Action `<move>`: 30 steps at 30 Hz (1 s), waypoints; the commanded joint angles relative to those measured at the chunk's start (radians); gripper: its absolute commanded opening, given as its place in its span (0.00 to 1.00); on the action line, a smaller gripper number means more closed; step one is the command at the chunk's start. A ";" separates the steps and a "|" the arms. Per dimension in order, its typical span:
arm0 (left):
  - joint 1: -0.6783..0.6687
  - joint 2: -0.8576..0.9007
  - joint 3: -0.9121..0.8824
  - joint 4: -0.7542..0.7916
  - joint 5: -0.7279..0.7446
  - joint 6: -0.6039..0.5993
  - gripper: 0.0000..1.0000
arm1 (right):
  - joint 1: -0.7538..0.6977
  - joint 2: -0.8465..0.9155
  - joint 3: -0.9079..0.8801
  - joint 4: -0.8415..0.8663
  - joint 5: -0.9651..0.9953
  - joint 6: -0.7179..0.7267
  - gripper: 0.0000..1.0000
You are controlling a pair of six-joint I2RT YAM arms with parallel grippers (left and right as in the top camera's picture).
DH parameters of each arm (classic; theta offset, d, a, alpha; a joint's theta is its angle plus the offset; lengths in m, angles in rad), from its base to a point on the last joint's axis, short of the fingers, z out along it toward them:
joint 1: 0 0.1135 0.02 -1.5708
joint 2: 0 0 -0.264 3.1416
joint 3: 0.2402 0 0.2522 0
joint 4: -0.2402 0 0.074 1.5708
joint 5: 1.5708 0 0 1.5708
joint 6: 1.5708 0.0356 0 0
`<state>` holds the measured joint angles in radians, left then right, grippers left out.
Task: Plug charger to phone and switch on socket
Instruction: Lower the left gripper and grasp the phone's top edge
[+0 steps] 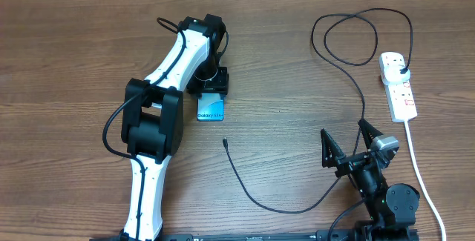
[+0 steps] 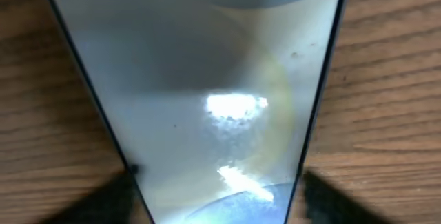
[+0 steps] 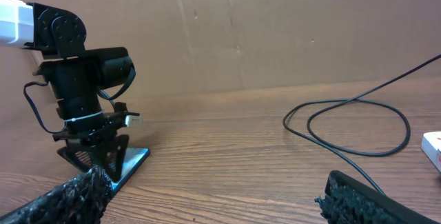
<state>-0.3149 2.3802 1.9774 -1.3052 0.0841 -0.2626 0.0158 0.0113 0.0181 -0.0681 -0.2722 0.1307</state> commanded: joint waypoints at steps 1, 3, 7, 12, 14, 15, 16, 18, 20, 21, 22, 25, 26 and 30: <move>-0.006 0.017 0.041 0.003 -0.034 0.001 1.00 | 0.006 -0.009 -0.010 0.006 0.009 -0.002 1.00; -0.006 0.018 0.040 0.009 -0.036 0.004 1.00 | 0.006 -0.009 -0.010 0.006 0.009 -0.002 1.00; -0.005 0.020 0.036 0.009 -0.036 -0.008 1.00 | 0.006 -0.009 -0.010 0.006 0.009 -0.002 1.00; -0.018 0.020 -0.003 0.043 -0.042 -0.008 1.00 | 0.006 -0.009 -0.010 0.006 0.009 -0.002 1.00; -0.019 0.020 -0.019 0.056 -0.043 -0.008 1.00 | 0.006 -0.010 -0.010 0.006 0.009 -0.002 1.00; -0.019 0.020 -0.024 0.060 -0.043 -0.008 1.00 | 0.006 -0.009 -0.010 0.006 0.009 -0.002 1.00; -0.019 0.020 -0.027 0.062 -0.043 -0.008 1.00 | 0.006 -0.010 -0.010 0.006 0.009 -0.002 1.00; -0.019 0.020 -0.027 0.061 -0.043 -0.013 1.00 | 0.006 -0.010 -0.010 0.006 0.010 -0.002 1.00; -0.019 0.020 -0.027 0.061 -0.045 -0.020 1.00 | 0.006 -0.009 -0.010 0.006 0.009 -0.002 1.00; -0.019 0.020 -0.027 0.061 -0.053 -0.031 1.00 | 0.006 -0.009 -0.010 0.006 0.009 -0.002 1.00; -0.019 0.020 -0.029 0.061 -0.071 -0.050 1.00 | 0.006 -0.010 -0.010 0.006 0.009 -0.002 1.00; -0.020 0.020 -0.044 0.069 -0.103 -0.091 0.99 | 0.006 -0.009 -0.010 0.006 0.009 -0.002 1.00; -0.020 0.020 -0.052 0.077 -0.102 -0.094 1.00 | 0.006 -0.009 -0.010 0.006 0.009 -0.002 1.00; -0.019 0.020 -0.100 0.121 -0.091 -0.105 1.00 | 0.006 -0.009 -0.010 0.006 0.009 -0.002 1.00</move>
<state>-0.3279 2.3768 1.9285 -1.2148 0.0196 -0.3241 0.0158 0.0109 0.0181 -0.0681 -0.2722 0.1307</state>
